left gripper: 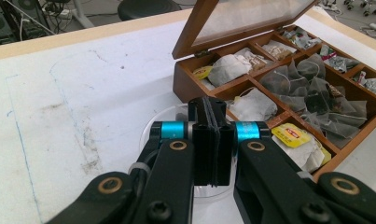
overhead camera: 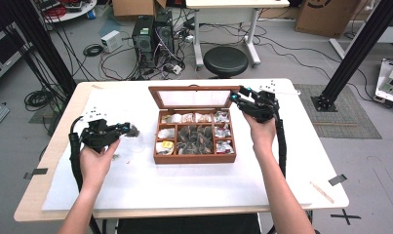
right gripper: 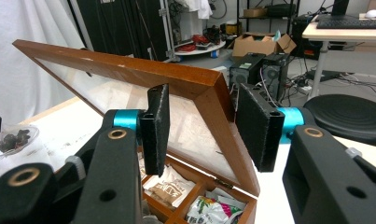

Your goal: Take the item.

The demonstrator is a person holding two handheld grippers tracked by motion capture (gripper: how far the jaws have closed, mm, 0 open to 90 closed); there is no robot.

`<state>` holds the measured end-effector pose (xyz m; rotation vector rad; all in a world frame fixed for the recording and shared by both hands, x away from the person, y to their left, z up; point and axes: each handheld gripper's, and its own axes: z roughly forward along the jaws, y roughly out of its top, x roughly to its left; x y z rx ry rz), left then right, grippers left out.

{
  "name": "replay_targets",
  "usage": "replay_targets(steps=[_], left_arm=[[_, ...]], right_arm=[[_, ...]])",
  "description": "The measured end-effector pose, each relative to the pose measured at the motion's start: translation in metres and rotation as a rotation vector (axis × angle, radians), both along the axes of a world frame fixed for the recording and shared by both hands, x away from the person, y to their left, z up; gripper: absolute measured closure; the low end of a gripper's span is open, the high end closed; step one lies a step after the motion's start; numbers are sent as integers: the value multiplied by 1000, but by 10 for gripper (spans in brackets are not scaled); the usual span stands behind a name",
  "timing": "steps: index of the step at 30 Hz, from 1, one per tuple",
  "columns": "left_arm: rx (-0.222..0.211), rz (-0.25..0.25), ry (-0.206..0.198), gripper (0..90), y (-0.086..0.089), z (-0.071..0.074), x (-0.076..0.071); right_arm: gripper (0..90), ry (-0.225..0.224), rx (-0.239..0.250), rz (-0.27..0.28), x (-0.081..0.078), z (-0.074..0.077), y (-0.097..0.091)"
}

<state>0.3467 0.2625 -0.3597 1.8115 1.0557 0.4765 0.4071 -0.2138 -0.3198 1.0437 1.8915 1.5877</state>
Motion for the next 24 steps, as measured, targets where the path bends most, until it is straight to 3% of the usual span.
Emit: replay_targets(steps=[1, 5, 13, 24], left_arm=[[4, 4, -3, 885, 0, 0, 0], [6, 26, -17, 669, -1, 1, 0], [18, 25, -54, 542, -1, 5, -6], [46, -65, -117, 443, -15, 11, -20]], right_arm=[[559, -1, 0, 1, 0, 0, 0], [559, -1, -1, 0, 0, 0, 0], [557, 0, -1, 0, 0, 0, 0], [556, -1, -1, -1, 0, 0, 0]])
